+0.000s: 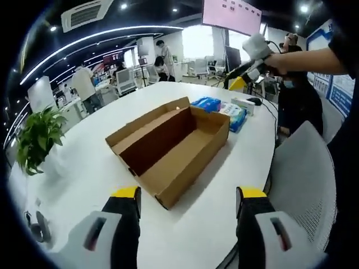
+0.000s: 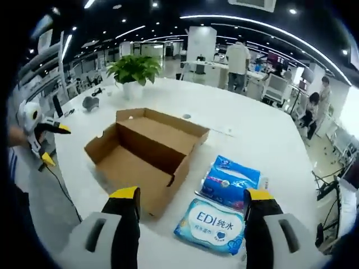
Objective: Operate the shoe box by opening the lid, removing the specified soft item, and placing it in the target area until the item is outside and the box remains undamaged.
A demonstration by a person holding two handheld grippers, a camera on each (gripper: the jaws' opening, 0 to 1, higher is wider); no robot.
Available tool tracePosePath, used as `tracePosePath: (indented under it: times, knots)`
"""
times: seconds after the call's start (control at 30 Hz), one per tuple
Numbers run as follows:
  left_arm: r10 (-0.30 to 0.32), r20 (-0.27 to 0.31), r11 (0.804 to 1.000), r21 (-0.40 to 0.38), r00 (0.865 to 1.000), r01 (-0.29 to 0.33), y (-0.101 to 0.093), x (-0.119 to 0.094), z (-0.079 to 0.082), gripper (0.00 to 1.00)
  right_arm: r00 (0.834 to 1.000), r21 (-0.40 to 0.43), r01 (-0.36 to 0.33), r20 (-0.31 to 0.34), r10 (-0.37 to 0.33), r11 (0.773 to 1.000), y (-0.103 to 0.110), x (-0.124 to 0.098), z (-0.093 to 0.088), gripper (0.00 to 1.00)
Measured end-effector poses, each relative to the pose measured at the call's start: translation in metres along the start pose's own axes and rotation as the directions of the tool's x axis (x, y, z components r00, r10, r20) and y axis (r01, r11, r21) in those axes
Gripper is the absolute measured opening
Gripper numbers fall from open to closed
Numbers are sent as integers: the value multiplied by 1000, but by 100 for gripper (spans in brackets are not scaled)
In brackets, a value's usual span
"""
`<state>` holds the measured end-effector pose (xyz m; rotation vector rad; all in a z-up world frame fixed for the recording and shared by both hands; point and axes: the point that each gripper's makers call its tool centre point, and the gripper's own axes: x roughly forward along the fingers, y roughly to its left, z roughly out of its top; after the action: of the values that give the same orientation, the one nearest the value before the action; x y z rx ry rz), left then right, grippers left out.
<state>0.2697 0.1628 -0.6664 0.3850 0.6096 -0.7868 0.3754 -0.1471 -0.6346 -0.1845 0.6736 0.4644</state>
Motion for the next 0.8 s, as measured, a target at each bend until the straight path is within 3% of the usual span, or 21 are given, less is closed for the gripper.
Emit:
tracePosePath:
  times: [0.17,0.4,0.5,0.6,0.73,0.8]
  knots:
    - [-3,-16,998,70,1000,4,10,5,5,69,998,34,52,26,-53,998,-7,-9,2,78]
    - [-16,-50,995,98,999,21,16,19,5,69,993,124,49,98,-61,991,2,-25,16,75]
    - [-46,-60,992,116,997,53,13,26,7,67,992,91,50,112,-60,995,13,-30,20,71]
    - [-63,-91,980,183,994,78,13,33,6,66,991,33,65,116,-68,997,19,-35,22,69]
    - [-88,-99,974,200,991,107,15,44,10,61,988,56,49,147,-56,997,26,-41,28,71]
    - [-88,-132,972,205,987,114,18,52,4,53,985,75,30,165,-42,997,28,-44,31,66]
